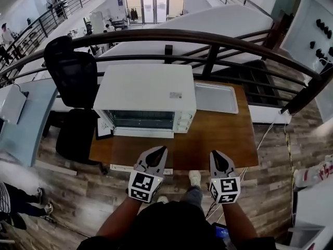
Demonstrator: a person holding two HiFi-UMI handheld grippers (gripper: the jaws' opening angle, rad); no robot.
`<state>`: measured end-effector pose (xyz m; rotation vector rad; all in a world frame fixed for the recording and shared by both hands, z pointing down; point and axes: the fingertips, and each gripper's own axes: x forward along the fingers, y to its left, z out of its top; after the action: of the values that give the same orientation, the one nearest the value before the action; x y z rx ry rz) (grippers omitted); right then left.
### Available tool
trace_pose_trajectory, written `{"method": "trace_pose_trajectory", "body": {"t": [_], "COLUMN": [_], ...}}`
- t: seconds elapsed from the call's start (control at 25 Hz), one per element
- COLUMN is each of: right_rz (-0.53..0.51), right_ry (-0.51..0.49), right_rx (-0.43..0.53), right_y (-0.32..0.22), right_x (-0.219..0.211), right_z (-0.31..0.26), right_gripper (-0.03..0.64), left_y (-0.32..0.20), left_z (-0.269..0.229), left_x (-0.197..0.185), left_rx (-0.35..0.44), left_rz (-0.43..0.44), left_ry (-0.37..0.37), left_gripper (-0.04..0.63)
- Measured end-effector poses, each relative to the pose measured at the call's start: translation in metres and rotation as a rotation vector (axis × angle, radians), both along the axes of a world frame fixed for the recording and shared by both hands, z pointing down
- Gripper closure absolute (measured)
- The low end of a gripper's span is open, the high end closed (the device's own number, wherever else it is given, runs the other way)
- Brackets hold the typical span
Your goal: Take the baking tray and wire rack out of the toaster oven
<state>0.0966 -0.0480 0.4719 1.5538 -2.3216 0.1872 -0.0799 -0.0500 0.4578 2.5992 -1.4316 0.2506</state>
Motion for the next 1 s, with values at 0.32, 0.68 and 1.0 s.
{"method": "trace_pose_trajectory", "body": {"t": [0.32,0.68,1.0], "right_rz": [-0.068,-0.169,-0.313], "right_ry": [-0.120,-0.161,-0.213], "right_rx": [0.042,0.017,-0.051], "right_y": [0.031,0.019,0.009], "right_x": [-0.017,-0.038,-0.054], "right_z": [-0.032,-0.031,-0.020], "right_gripper": [0.611,0.614,0.612], "left_y": [0.051,0.056,0.049], "left_z": [-0.020,-0.012,0.008], "left_x": [-0.072,-0.109,-0.123], "left_rx": [0.067,0.026,-0.089], "left_rz": [-0.142,-0.347,-0.519], "left_ry": [0.066,0.081,0.297], "left_gripper": [0.586,0.584,0.584]}}
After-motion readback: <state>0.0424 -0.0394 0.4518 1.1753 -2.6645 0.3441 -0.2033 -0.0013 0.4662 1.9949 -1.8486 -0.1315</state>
